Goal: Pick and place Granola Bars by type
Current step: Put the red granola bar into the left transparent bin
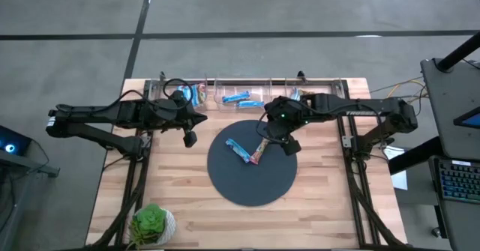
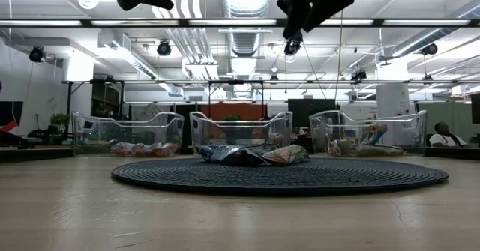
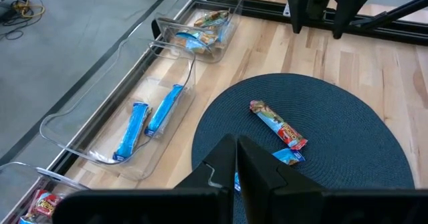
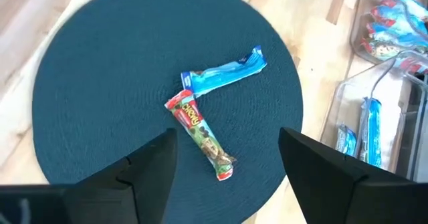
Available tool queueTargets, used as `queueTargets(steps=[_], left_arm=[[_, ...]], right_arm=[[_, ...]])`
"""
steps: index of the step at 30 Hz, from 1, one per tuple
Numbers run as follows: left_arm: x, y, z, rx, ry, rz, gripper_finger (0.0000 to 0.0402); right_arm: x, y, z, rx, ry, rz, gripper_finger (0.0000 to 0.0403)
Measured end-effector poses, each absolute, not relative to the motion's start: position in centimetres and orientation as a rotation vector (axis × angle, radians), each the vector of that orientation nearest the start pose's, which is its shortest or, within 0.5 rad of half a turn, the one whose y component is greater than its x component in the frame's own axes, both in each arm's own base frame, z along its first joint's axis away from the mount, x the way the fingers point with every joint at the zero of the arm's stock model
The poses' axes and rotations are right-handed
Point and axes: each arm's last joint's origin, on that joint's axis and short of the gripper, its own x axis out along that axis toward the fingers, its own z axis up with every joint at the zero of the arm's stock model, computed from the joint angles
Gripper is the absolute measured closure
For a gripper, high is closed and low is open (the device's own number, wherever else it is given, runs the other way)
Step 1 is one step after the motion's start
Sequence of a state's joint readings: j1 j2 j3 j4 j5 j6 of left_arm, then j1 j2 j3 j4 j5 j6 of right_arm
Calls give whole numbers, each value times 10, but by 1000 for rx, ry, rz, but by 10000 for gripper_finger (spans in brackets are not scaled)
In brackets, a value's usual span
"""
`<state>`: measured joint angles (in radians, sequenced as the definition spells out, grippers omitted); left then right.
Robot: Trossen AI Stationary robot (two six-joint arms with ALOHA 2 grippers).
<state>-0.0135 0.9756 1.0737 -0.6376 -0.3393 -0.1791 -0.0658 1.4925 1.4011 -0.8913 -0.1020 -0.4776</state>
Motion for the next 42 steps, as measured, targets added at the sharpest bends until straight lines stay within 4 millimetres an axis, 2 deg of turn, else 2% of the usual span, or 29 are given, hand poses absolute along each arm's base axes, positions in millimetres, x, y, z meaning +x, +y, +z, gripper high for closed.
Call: queueTargets(steps=[10, 32, 37, 42], left_arm=[[192, 7, 357, -78, 503, 364, 401], [192, 7, 357, -78, 504, 363, 401], [192, 7, 357, -78, 504, 364, 401], [192, 7, 357, -78, 504, 364, 401]], right_arm=[[300, -21, 308, -371, 990, 279, 166], [303, -22, 302, -365, 956, 262, 173], [311, -26, 291, -362, 946, 250, 172], [325, -29, 268, -380, 1015, 284, 172]])
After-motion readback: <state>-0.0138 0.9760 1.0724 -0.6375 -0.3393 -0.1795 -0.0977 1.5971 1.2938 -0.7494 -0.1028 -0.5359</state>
